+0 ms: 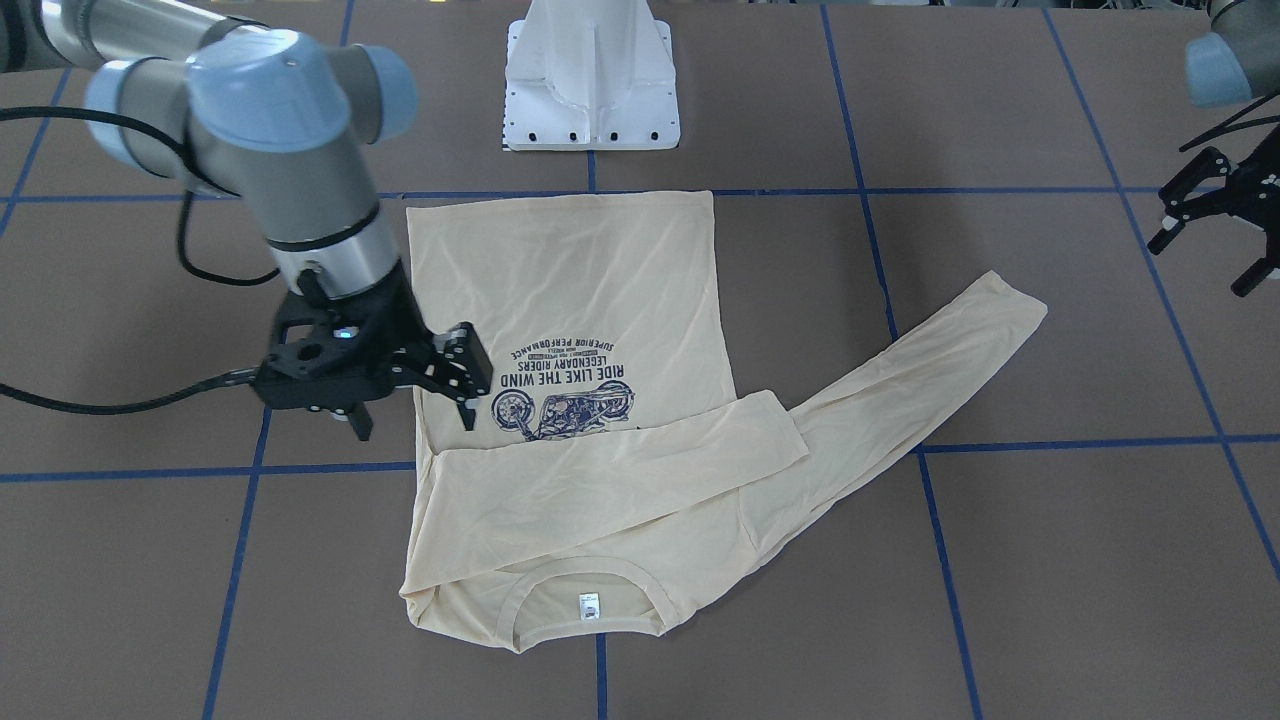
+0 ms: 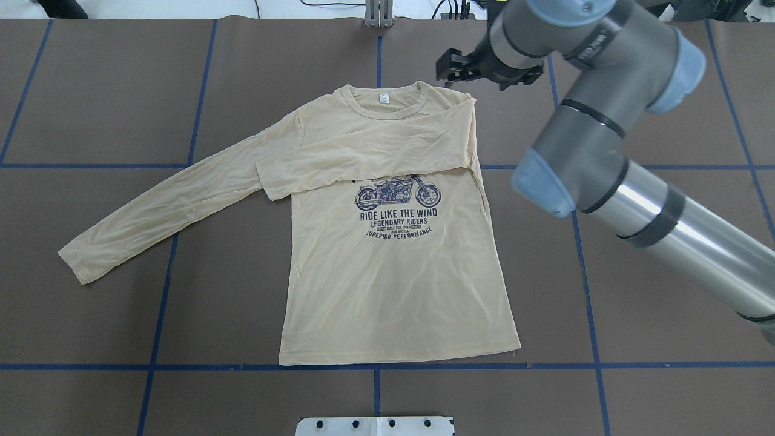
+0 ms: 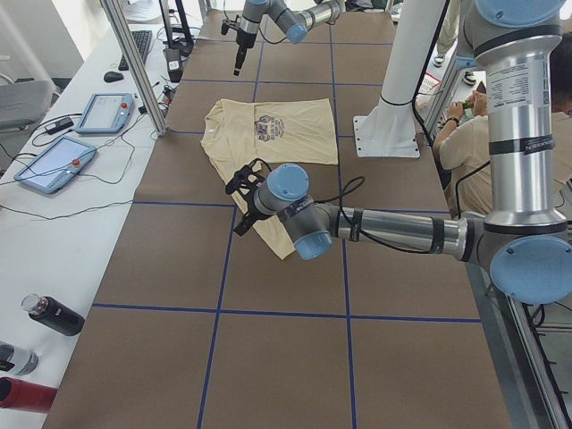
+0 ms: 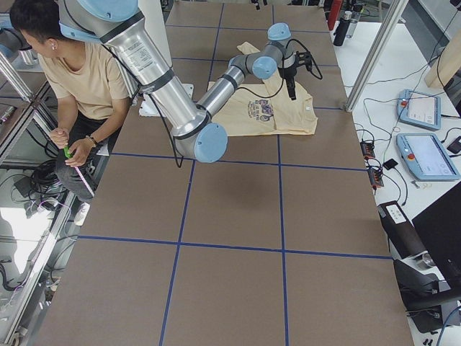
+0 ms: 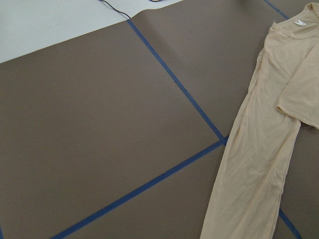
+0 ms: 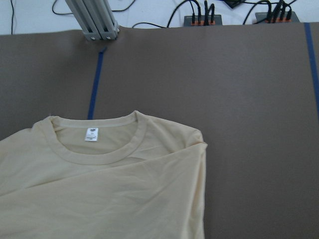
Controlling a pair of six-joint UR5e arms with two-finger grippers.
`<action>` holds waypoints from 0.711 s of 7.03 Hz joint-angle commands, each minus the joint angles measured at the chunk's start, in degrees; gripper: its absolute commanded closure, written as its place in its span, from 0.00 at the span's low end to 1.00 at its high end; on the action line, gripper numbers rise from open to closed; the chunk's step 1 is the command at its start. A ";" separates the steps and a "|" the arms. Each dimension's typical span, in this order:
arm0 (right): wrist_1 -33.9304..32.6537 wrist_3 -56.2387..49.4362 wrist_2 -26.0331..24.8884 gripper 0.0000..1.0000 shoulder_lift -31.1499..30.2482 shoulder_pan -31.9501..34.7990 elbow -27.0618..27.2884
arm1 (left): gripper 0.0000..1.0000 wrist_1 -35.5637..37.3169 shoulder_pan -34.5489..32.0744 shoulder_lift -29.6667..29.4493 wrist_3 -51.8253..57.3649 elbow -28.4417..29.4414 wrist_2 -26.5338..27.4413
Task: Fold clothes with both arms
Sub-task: 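Release the sleeve and withdraw the right gripper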
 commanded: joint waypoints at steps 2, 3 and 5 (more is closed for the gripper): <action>2.85 -19.44 11.58 0.00 -24.42 11.91 13.62 | 0.00 -5.46 13.64 4.37 -17.02 0.09 18.04; 7.92 -23.15 14.31 0.00 -32.24 14.73 14.96 | 0.00 -5.46 17.35 4.72 -21.00 0.18 22.03; 19.88 -29.32 18.44 0.00 -46.50 20.79 14.10 | 0.01 -5.46 22.99 4.55 -24.29 2.97 27.23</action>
